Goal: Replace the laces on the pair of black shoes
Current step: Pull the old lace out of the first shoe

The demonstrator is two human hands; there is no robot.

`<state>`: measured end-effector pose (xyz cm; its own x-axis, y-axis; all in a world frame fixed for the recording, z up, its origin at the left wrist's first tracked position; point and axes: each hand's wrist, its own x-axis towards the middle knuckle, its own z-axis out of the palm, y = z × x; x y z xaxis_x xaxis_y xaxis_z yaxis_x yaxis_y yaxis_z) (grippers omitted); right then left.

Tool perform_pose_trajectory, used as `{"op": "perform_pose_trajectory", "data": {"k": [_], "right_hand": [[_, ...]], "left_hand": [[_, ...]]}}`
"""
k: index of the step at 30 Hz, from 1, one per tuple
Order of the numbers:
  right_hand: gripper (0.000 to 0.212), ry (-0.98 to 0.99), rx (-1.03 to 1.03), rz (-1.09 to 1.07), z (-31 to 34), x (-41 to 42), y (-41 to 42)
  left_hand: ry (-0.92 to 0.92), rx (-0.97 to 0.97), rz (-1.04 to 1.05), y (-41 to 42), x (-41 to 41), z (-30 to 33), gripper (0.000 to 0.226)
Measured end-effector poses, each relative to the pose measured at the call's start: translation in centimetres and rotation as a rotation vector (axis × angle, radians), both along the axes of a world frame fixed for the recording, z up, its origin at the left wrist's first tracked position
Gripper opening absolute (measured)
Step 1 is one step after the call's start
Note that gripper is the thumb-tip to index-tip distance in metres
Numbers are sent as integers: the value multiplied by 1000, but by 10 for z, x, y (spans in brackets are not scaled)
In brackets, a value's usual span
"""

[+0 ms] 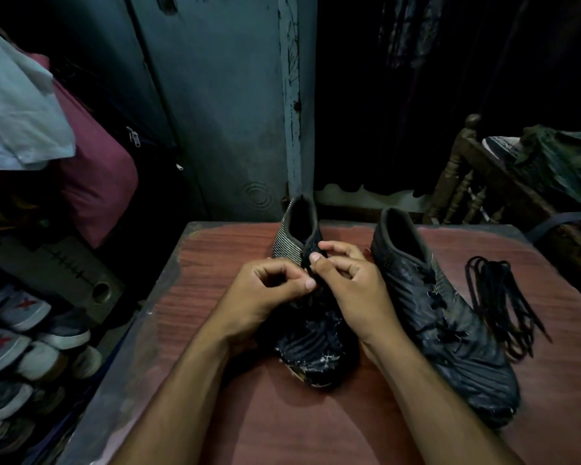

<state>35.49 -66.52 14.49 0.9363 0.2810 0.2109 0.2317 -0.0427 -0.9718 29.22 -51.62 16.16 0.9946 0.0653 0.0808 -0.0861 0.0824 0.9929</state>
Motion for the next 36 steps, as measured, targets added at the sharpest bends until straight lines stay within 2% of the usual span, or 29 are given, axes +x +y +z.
{"op": "perform_pose_trajectory", "data": {"k": [3,5,7,9,11,14,19,23,25,27,29,32,36], "right_hand": [[16,-36,-52,6,-2,0,2],[22,-43,-49,14,-3,0,2],[25,-33,-19,38,-3,1,1],[19,-35,-2,77,-1,-1,0],[11,-48,-30,122,1,-3,-1],[15,-58,-65,131,1,-4,-2],[30,-36,-25,50,3,-4,2],[26,-45,-36,30,-3,0,4],[30,-79,-81,35,-5,0,3],[28,-101,-113,42,-5,0,2],[14,-88,-105,58,-1,-3,2],[19,-74,-85,127,5,-6,-2],[16,-74,-87,263,10,-9,-6]], "left_hand": [[-10,117,-106,2,-2,-2,6],[4,141,-107,2,-2,-1,14],[44,121,23,0,-1,3,33],[98,41,210,-1,3,3,49],[109,-6,299,-3,6,2,44],[73,55,216,-6,6,-2,33],[46,-94,82,-2,1,2,17],[55,67,-130,0,-6,3,13],[60,113,-171,1,-6,2,12],[74,106,-152,1,-7,5,17],[98,79,-43,-2,-7,8,28],[140,49,189,-4,-1,6,44],[98,8,155,-5,2,1,30]]}}
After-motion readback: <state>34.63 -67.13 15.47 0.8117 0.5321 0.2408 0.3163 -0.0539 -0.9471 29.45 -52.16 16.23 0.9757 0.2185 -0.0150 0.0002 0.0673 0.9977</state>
